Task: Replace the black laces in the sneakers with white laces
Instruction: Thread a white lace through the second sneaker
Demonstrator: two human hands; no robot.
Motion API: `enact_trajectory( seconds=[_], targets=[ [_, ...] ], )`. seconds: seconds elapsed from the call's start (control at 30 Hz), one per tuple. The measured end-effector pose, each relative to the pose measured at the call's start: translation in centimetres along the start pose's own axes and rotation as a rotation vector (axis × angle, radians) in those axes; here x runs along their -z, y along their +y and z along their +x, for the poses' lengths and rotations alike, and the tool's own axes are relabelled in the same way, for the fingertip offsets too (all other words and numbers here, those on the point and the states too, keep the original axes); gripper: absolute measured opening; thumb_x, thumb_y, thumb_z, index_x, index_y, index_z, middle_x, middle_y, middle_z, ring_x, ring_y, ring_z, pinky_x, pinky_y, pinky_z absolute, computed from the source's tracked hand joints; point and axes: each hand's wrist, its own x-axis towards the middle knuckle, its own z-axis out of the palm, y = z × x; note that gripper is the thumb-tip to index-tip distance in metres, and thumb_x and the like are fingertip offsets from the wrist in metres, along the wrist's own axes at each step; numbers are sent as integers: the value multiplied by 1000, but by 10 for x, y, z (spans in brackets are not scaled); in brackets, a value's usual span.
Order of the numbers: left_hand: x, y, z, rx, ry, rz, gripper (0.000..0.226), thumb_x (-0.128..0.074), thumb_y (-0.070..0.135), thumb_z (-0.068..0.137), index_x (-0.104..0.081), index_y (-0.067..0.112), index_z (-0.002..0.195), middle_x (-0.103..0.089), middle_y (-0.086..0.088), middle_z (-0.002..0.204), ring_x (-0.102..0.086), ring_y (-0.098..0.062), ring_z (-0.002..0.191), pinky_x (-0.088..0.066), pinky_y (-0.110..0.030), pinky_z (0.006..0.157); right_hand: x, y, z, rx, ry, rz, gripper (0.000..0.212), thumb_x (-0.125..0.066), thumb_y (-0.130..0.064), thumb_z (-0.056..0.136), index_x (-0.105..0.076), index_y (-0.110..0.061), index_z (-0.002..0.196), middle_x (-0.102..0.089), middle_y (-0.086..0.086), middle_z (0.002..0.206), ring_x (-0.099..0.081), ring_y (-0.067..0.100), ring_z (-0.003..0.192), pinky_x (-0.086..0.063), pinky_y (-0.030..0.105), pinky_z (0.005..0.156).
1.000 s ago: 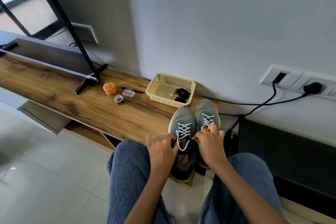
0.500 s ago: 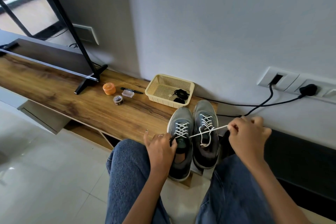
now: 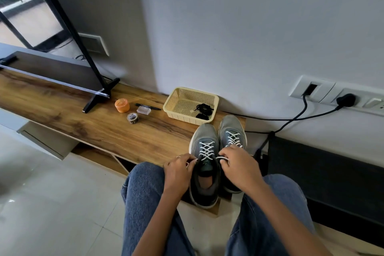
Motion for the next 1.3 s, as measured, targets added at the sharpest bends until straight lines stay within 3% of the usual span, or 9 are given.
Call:
enact_trajectory(
  seconds=[0.1,0.23,0.4,0.53,0.63,0.87,1.07,1.17,1.3],
  targets=[
    [2,3,1,9,-5,-47,13,-58,31,94,-68,24,96,-69,7,93,-61,-14,92,-43,-42,91,-27,-6,7,28,-24,-88,26,-47,-17,95,-58,-18,118,-53,-2,118,-52,19,112,-47,34,85],
    [3,6,2,1,29,-46,11,-61,29,90,-65,20,87,-70,5,84,-63,-17,85,-42,-40,90,-40,-4,13,-34,11,-106,19,-49,-18,95,-61,-16,110,-56,0,111,-54,21,107,-46,34,76],
    [2,9,2,8,53,-17,13,-61,27,89,-60,17,81,-64,4,71,-59,-19,73,-38,-37,89,-41,4,20,-202,-45,186,13,-55,-22,94,-64,-17,103,-67,2,102,-60,22,100,-44,31,72],
    [2,10,2,25,65,-17,13,-60,27,88,-60,17,80,-62,5,67,-59,-17,71,-30,-35,99,-41,9,23,-217,-14,260,11,-58,-19,92,-67,-15,88,-69,2,90,-62,22,91,-49,34,76],
    [0,11,2,61,74,-8,12,-59,26,88,-60,17,80,-63,2,67,-60,-18,72,-20,-35,109,-41,8,21,-193,44,204,13,-57,-15,88,-64,-13,77,-66,4,80,-62,24,80,-49,34,68],
    [-1,17,-2,73,93,75,11,-57,27,89,-59,18,83,-61,6,68,-58,-15,72,-16,-40,115,-40,8,18,-178,55,134,14,-53,-14,88,-55,-12,75,-61,4,83,-60,24,78,-43,33,61],
    [35,6,3,117,-125,127,20,-49,43,96,-64,29,94,-69,8,90,-58,-15,96,-19,-34,99,-18,28,9,-209,-93,126,18,-54,-20,92,-67,-12,82,-66,1,85,-61,20,85,-50,35,73],
    [51,5,-4,83,-139,128,18,-51,41,96,-64,31,89,-63,10,78,-58,-13,90,-23,-32,94,-5,34,-8,-221,-168,212,13,-60,-18,90,-71,-14,85,-67,-3,82,-63,14,85,-49,28,76],
    [53,29,-23,-5,-96,78,17,-52,38,96,-63,32,84,-54,16,68,-49,-5,76,-23,-28,88,5,17,-24,-227,-190,436,9,-65,-16,87,-73,-17,83,-67,-8,71,-61,3,71,-44,13,65]
  ],
)
